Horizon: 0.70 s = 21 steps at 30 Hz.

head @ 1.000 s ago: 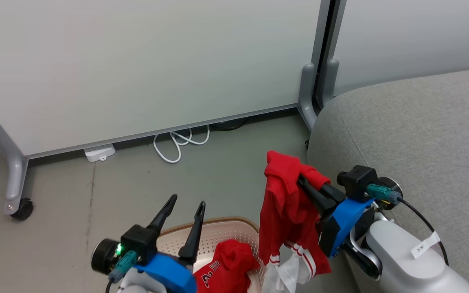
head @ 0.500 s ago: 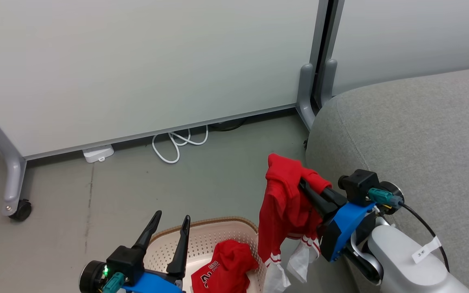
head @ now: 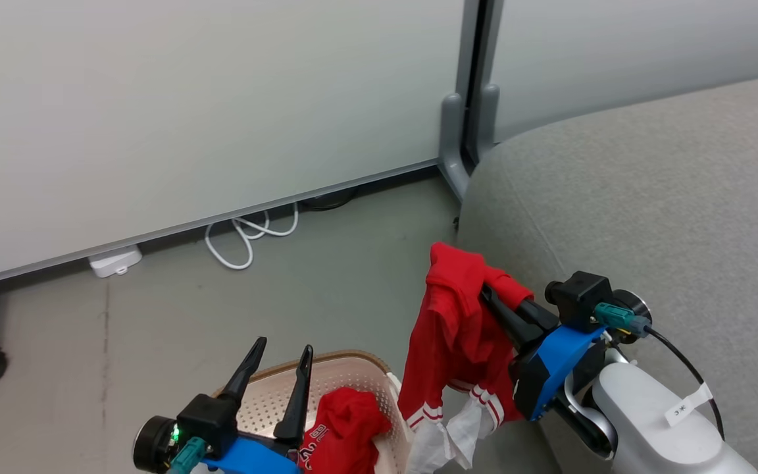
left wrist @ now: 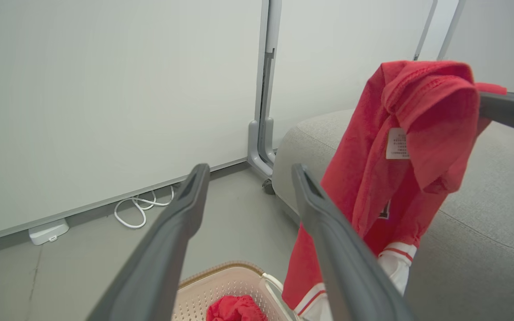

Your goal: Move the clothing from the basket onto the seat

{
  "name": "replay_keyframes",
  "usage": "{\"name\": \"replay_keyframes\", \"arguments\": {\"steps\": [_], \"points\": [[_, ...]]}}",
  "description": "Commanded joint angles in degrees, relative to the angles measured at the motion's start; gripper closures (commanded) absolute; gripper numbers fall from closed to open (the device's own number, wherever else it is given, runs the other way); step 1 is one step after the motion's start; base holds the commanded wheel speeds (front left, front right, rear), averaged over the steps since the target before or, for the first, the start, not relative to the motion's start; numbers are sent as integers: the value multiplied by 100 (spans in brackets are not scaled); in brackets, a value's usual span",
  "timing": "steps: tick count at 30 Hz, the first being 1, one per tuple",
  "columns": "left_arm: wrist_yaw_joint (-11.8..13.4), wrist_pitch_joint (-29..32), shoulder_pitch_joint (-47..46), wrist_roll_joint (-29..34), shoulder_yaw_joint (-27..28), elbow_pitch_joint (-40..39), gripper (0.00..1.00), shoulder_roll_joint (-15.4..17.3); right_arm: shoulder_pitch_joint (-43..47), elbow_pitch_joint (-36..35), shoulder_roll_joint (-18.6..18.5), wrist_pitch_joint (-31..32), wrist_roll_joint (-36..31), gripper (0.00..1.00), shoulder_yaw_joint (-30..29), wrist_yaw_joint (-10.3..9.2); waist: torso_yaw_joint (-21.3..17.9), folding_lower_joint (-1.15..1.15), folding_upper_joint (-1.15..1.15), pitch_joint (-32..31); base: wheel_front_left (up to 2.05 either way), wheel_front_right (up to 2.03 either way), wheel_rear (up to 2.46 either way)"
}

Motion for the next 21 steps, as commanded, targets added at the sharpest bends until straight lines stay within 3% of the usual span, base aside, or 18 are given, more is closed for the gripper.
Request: {"name": "replay_keyframes", "arguments": {"steps": [1, 21], "points": [[-16, -28, -81, 32, 40, 2, 0, -12, 58, -34, 6, 2, -4, 100, -17, 1, -128, 0, 0, 36, 0, 0, 0], [-59, -28, -345, 213, 12, -67, 0, -13, 107, -281, 96, 36, -171, 100, -211, 1, -1586, 0, 0, 354, 0, 0, 0]]}}
